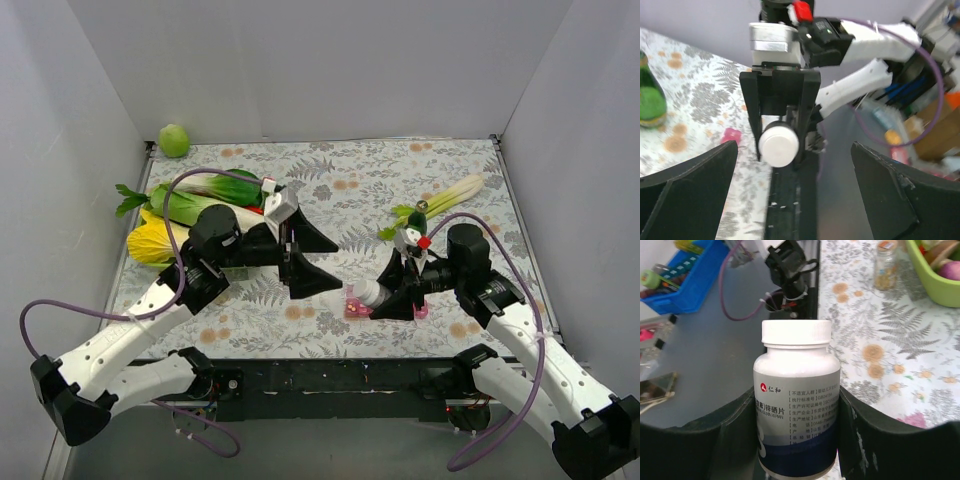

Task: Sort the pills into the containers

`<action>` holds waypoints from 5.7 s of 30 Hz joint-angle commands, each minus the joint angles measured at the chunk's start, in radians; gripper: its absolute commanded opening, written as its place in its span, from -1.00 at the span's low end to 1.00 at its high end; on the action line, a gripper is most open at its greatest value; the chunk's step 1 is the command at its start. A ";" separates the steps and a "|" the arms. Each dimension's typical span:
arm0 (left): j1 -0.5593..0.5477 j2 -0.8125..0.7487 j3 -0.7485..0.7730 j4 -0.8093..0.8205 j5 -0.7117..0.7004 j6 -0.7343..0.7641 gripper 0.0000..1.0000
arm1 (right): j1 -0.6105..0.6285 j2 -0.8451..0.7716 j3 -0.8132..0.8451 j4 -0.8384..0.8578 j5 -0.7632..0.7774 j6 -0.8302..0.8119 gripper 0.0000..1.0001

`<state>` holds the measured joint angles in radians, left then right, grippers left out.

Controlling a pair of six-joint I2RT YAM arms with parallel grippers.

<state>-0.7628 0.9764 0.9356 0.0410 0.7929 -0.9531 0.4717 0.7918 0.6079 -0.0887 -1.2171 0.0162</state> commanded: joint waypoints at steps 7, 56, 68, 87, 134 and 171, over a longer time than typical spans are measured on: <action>-0.035 0.146 0.129 -0.271 -0.176 -0.664 0.93 | -0.002 0.007 0.118 -0.195 0.209 -0.286 -0.97; -0.202 0.246 0.186 -0.335 -0.216 -0.029 0.10 | -0.005 0.014 0.049 -0.054 0.129 -0.101 -0.97; -0.165 0.226 0.201 -0.325 -0.253 -0.102 0.29 | -0.007 0.012 0.043 -0.069 0.130 -0.116 -0.97; -0.142 0.271 0.206 -0.296 -0.161 -0.148 0.12 | -0.005 0.023 0.041 -0.069 0.134 -0.124 -0.97; 0.309 0.185 -0.032 -0.920 -1.050 -0.472 -0.76 | -0.031 -0.083 0.064 -0.385 0.492 -0.599 0.93; 0.158 0.474 -0.040 -0.121 -0.224 -0.323 -0.11 | 0.018 0.205 -0.189 -0.283 0.794 -1.099 0.75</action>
<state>-0.5777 1.3579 0.8577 -0.2520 0.5667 -1.2655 0.4866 0.9787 0.4271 -0.4152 -0.4213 -1.0786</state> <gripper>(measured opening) 0.464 0.886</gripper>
